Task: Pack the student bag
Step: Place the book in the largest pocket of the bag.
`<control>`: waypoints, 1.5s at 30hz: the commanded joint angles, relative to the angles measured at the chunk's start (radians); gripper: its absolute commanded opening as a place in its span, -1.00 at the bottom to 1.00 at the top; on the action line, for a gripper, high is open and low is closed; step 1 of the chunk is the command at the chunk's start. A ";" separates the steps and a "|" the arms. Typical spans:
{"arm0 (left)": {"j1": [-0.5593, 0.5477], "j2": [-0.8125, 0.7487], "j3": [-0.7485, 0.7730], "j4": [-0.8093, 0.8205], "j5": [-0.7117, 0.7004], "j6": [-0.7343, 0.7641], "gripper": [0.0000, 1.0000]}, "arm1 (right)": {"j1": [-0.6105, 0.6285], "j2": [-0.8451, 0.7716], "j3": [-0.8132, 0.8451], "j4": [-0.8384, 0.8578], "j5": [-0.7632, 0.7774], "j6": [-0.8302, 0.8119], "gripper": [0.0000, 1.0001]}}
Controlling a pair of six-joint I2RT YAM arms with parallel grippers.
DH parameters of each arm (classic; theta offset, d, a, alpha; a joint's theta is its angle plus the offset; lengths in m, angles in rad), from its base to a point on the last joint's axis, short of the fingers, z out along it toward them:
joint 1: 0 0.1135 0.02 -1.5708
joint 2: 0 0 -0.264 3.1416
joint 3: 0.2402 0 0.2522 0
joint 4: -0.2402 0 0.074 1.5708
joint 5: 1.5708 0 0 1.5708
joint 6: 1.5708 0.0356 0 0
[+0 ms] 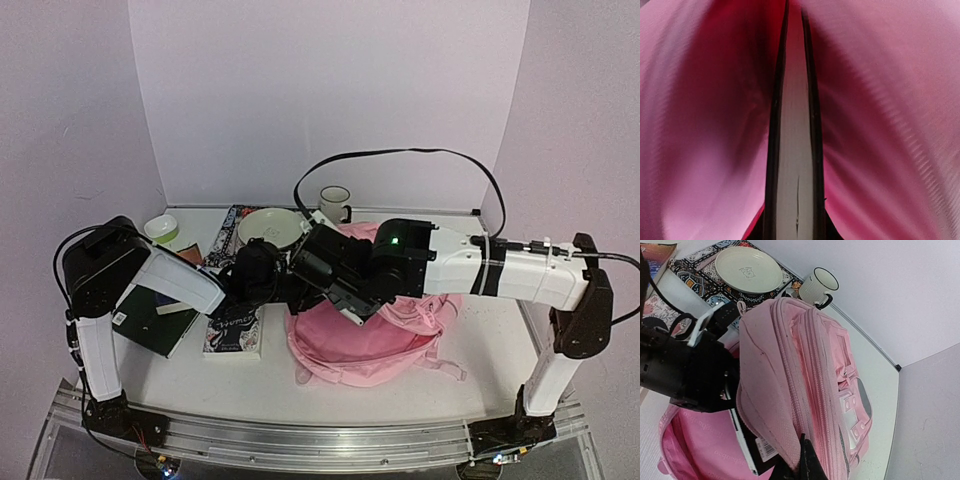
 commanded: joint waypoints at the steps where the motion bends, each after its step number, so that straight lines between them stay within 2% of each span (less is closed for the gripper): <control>1: -0.019 0.022 0.127 0.179 -0.061 0.030 -1.00 | 0.016 -0.006 0.063 0.044 0.066 0.039 -1.00; 5: -0.040 0.068 0.148 0.186 -0.110 0.036 -1.00 | 0.016 -0.004 0.057 0.044 0.083 0.042 -1.00; 6: -0.043 0.083 0.147 0.186 -0.129 0.034 -0.94 | 0.016 -0.001 0.056 0.044 0.091 0.041 -1.00; 12: -0.056 0.169 0.187 0.186 -0.155 0.037 -0.33 | 0.016 0.028 0.050 0.044 0.147 0.036 -1.00; 18: -0.067 0.098 0.092 0.144 -0.202 0.126 0.34 | -0.008 0.024 0.012 0.043 0.167 0.045 -1.00; 25: -0.067 0.014 0.008 0.016 -0.204 0.212 0.67 | -0.034 0.015 -0.009 0.042 0.152 0.056 -1.00; 29: -0.068 0.031 0.041 -0.045 -0.181 0.231 0.60 | -0.043 0.021 -0.009 0.042 0.141 0.060 -1.00; 34: -0.068 0.134 0.203 -0.062 -0.094 0.237 -0.01 | -0.045 0.033 -0.002 0.043 0.132 0.059 -1.00; 36: -0.068 0.156 0.249 -0.072 -0.090 0.249 -0.13 | -0.048 0.031 -0.005 0.043 0.135 0.058 -1.00; 39: -0.068 0.146 0.238 -0.097 -0.107 0.276 -0.07 | -0.054 0.026 -0.011 0.042 0.137 0.059 -1.00; 42: -0.067 0.110 0.173 -0.125 -0.132 0.301 0.30 | -0.060 0.019 -0.020 0.043 0.139 0.061 -1.00; 45: -0.066 0.063 0.103 -0.156 -0.154 0.328 0.56 | -0.063 0.015 -0.030 0.042 0.138 0.063 -1.00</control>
